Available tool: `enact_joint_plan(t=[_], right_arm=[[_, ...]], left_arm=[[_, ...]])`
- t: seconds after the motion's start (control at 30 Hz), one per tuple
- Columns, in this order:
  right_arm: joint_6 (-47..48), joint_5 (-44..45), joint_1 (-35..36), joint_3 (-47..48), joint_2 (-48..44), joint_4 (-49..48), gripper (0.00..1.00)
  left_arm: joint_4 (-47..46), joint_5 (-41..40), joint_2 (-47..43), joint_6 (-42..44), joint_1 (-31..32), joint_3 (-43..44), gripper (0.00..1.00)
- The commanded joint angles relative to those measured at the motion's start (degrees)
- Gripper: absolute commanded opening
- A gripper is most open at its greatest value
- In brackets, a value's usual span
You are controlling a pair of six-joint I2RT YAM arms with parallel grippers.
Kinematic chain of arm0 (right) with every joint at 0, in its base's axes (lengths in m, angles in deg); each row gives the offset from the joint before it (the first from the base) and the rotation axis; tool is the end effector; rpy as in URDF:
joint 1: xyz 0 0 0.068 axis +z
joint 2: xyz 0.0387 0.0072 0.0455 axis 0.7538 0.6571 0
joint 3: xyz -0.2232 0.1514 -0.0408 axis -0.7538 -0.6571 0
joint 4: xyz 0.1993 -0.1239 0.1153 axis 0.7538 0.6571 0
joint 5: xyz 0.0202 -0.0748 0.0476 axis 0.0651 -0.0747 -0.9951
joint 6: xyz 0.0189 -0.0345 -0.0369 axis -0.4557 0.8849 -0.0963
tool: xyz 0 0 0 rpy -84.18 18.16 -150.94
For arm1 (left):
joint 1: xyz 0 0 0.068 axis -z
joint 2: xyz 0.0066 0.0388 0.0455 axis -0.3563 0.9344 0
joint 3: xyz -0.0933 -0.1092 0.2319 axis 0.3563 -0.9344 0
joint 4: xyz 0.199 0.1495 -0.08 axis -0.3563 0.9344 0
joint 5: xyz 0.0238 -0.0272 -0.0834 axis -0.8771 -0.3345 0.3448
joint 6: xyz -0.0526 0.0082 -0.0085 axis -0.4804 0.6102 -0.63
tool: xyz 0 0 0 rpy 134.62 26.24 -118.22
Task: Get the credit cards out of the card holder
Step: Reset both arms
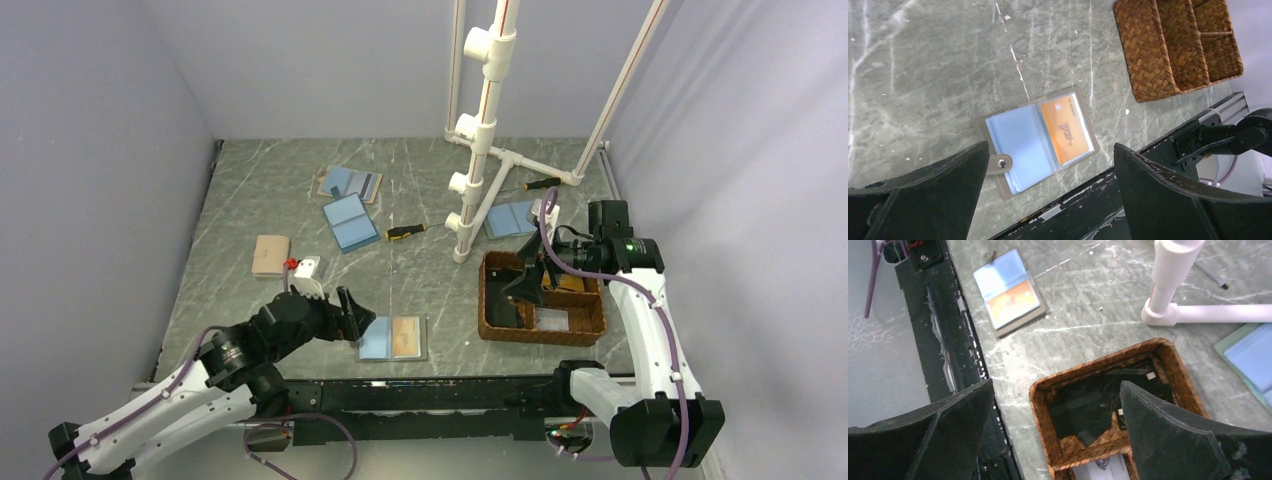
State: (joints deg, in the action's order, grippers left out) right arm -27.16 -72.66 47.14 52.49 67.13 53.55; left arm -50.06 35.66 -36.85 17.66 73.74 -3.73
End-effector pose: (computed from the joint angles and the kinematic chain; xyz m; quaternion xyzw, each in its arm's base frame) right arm 0.1707 0.0252 0.3108 -0.4263 0.7399 0.3529 0.3825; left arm 0.0791 -0.0920 0.2378 0.0147 0.8495 -0.3266 0.4142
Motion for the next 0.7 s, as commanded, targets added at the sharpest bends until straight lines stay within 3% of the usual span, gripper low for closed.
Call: enact_joint_plan(t=[0.0,0.17,0.43,0.67], right_arm=[[-4.03,-3.86,-0.12,0.17,-2.00,-9.95,1.00],[-9.43,-2.38,-0.38,-2.43,-2.54,-17.00,1.00],[-10.80,-5.20,-4.78,-4.87,-4.26,-17.58,1.00],[-9.36,-5.39,-5.60,-4.57,-3.89,-16.13,1.00]], left_arm=[[6.83,-3.91,1.39,-1.83,0.05,5.20,0.99],[10.13,-4.47,2.22,-3.33,0.04,8.45,0.99],[13.44,-5.10,6.39,-6.17,0.07,11.12,0.99],[17.69,-3.95,15.52,-7.71,0.02,14.74,0.99]])
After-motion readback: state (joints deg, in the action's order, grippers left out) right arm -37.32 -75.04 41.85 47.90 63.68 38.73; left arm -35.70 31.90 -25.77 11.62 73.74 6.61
